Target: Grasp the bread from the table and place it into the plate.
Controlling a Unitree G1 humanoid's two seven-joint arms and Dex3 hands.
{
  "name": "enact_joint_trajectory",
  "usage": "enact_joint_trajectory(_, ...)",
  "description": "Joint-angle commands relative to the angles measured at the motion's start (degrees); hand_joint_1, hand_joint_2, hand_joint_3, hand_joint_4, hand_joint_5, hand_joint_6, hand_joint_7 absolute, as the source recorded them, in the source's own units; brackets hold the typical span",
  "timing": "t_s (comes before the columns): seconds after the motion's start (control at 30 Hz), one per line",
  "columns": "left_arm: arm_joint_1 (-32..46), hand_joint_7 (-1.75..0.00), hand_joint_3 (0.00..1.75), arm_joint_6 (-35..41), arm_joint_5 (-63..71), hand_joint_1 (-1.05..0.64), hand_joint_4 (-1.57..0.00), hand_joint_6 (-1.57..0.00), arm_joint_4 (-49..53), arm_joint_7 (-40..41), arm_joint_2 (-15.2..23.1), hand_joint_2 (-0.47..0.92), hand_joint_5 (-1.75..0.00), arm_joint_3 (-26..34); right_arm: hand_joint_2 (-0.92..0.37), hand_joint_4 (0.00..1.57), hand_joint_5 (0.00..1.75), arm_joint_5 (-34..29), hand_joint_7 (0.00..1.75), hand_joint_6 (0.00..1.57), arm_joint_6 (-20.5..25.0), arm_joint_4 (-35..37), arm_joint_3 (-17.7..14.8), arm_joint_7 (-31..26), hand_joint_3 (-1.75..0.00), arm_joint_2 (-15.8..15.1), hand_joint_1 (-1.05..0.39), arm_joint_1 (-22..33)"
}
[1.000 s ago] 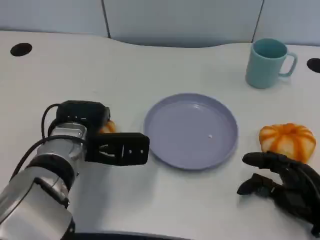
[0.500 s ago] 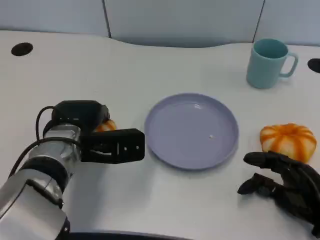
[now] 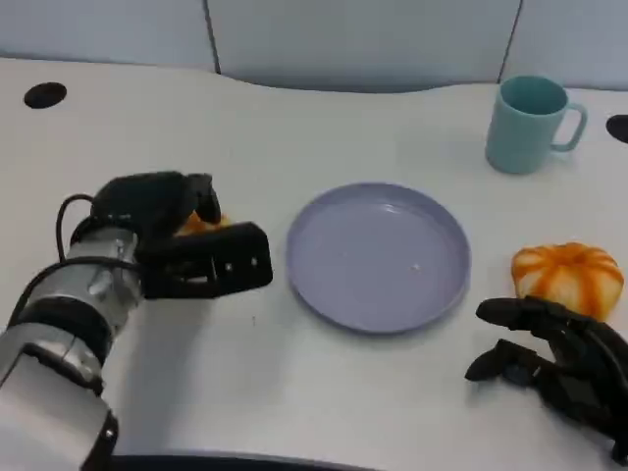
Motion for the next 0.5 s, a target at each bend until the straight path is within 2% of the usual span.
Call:
enact_joint_trajectory(0.03, -1.99, -1.75, 0.36, -2.27, -0.85, -0.23, -0.72, -0.52, -0.92, 0.62, 1.01, 0.9, -1.75, 0.93, -0.92, 0.71, 1.06, -0.72, 0.48, 0.84, 0.62, 0.74, 0.02, -1.03, -0.04, -0.51, -0.38, 0.92)
enact_joint_trajectory(0.27, -2.83, -1.75, 0.41, -5.09, -1.02, -0.22, -0.76, -0.59, -1.61, 1.14, 0.21, 0.9, -1.75, 1.46, -0.92, 0.73, 1.01, -0.74, 0.46, 0.87, 0.4, 1.09, 0.19, -1.48, -0.04, -0.41, -0.38, 0.86)
enact_joint_trajectory(0.33, -3.23, -1.75, 0.63, -5.31, -0.65, -0.24, -0.8, -0.61, -1.86, 1.77, -0.31, 0.82, -1.75, 1.22, -0.92, 0.74, 1.01, -0.44, 0.45, 0.86, 1.02, 0.33, 0.23, -1.44, -0.04, -0.24, -0.38, 1.05)
enact_joint_trajectory(0.37, -3.38, -1.75, 0.67, -5.24, -0.43, -0.23, -0.8, -0.61, -1.93, 2.07, -0.5, 0.79, -1.75, 1.05, -0.92, 0.74, 1.02, -0.34, 0.45, 0.86, 1.19, 0.1, 0.22, -1.39, -0.04, -0.16, -0.38, 1.11)
enact_joint_trajectory(0.5, -3.51, -1.75, 0.73, -5.1, -0.21, -0.22, -0.81, -0.61, -1.91, 2.4, -0.65, 0.76, -1.75, 0.88, -0.92, 0.73, 1.03, -0.31, 0.45, 0.85, 1.45, -0.25, 0.17, -1.36, -0.04, -0.09, -0.38, 1.21)
